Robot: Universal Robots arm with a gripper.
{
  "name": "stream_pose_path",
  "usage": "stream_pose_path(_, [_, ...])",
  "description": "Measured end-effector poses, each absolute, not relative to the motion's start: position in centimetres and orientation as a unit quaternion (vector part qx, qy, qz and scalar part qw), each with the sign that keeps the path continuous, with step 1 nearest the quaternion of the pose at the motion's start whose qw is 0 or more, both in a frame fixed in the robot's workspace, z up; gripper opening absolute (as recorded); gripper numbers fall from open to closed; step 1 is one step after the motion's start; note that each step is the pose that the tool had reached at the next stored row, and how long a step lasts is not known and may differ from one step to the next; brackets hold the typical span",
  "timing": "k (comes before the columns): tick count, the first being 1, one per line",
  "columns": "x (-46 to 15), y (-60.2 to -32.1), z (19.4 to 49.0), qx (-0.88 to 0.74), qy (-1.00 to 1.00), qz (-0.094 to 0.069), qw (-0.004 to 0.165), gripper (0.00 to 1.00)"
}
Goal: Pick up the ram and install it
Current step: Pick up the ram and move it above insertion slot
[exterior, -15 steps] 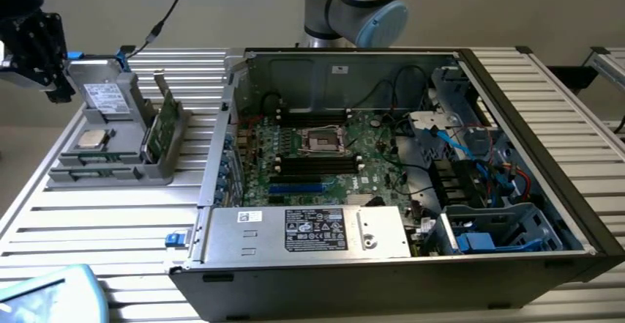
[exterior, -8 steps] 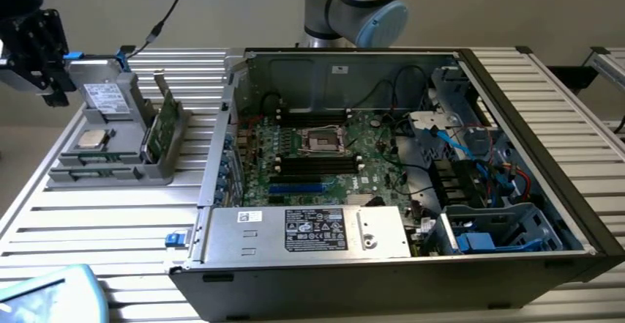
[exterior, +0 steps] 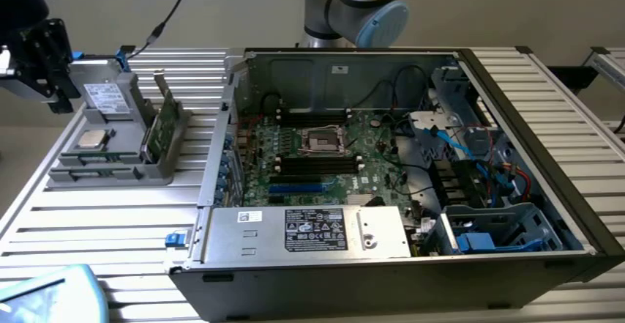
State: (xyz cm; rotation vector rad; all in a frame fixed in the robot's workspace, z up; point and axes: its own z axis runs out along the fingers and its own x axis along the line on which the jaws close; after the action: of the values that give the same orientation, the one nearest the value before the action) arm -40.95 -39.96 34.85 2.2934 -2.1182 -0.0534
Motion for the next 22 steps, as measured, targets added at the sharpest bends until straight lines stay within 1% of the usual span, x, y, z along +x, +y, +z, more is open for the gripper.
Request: stream_pose_path(22, [-41.0, -40.0, 31.4, 0.686, -0.727, -0.023, 0.013, 0.37])
